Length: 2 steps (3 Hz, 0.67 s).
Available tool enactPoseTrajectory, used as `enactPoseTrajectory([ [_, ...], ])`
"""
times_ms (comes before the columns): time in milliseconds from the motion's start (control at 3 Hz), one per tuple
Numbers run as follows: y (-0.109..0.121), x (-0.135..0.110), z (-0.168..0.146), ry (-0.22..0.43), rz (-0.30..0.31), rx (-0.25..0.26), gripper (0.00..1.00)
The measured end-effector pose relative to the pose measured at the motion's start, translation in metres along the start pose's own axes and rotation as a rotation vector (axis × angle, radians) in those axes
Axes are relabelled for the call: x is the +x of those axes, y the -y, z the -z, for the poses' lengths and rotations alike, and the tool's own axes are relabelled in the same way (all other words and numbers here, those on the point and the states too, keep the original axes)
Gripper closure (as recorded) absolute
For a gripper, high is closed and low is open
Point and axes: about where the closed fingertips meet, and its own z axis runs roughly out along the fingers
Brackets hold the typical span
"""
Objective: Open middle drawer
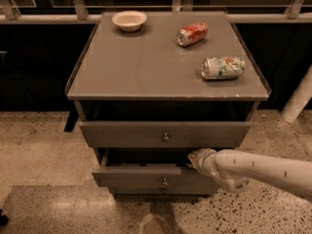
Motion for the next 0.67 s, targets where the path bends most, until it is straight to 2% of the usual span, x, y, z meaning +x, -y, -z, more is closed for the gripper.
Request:
enactPoseTrajectory([
  [333,-0.0118,-0.0099,-0.0068,-0.023,-0.016,-0.074,1.0],
  [667,-0.0186,-0.0092,-0.0151,-0.022,-0.017,-0.09,1.0],
])
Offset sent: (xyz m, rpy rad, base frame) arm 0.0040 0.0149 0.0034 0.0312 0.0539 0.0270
